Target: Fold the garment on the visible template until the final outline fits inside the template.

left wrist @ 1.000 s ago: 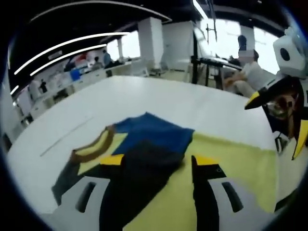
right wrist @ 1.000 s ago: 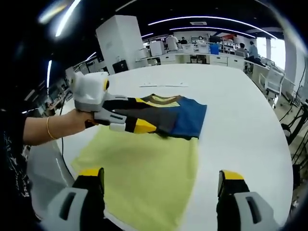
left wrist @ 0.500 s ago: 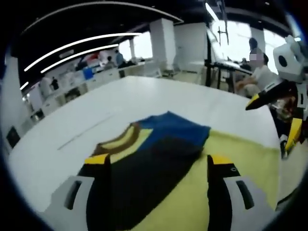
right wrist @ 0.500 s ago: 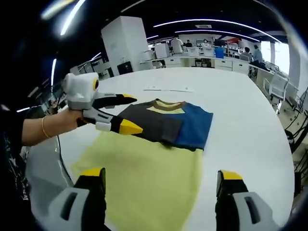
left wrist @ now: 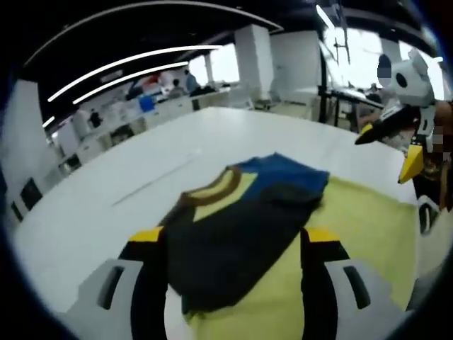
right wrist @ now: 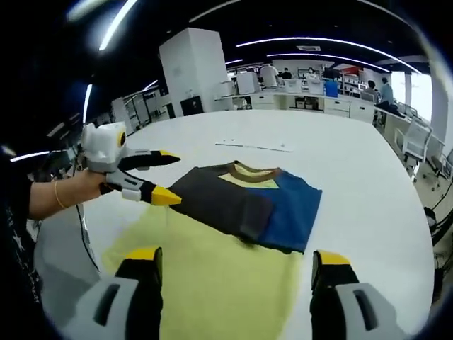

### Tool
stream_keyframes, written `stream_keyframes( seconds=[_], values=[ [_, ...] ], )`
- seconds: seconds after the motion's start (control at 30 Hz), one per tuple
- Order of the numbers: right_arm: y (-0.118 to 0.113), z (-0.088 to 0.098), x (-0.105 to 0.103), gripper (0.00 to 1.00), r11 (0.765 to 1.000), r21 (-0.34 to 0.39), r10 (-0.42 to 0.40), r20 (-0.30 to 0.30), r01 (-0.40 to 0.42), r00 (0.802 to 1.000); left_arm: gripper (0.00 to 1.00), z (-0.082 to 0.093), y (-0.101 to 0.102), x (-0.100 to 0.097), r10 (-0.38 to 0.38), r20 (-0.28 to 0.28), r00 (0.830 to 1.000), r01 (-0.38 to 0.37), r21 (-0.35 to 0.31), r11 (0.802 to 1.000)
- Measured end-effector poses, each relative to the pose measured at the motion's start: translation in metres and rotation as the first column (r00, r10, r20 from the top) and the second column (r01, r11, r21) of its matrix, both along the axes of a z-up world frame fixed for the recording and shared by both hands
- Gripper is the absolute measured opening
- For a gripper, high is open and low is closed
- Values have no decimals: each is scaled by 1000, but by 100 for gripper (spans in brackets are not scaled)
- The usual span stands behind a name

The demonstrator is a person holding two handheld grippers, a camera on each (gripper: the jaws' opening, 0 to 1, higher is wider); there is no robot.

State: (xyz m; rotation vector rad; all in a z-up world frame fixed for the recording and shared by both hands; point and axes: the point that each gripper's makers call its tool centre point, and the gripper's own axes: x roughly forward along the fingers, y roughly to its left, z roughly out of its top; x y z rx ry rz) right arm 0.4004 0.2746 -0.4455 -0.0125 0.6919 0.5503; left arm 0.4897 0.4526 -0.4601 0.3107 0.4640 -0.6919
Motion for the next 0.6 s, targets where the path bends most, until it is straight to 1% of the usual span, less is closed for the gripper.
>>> stream_keyframes(
  seconds=[0.07, 0.2, 0.33, 0.43, 0.6],
  values=[
    [3, 0, 5, 83, 1000, -1, 6, 3, -6, 1000, 66, -1, 6, 0, 12, 1, 1000, -12, -1, 1000],
    [9, -1, 15, 75, 1000, -8, 20, 18, -20, 1000, 60, -2, 19, -3, 33, 0, 999, -33, 0, 999],
    [16, -3, 27, 70, 1000, -3, 26, 26, -26, 999, 51, -4, 33, -6, 47, 7, 999, -47, 10, 999],
    [21, -4, 34, 67, 1000, 1, 30, 34, -30, 999, 46, -9, 46, -9, 64, 5, 998, -64, 22, 998],
    [32, -9, 47, 61, 999, 9, 41, 41, -41, 998, 38, -20, 61, -13, 80, -11, 997, -80, 34, 996]
  ],
)
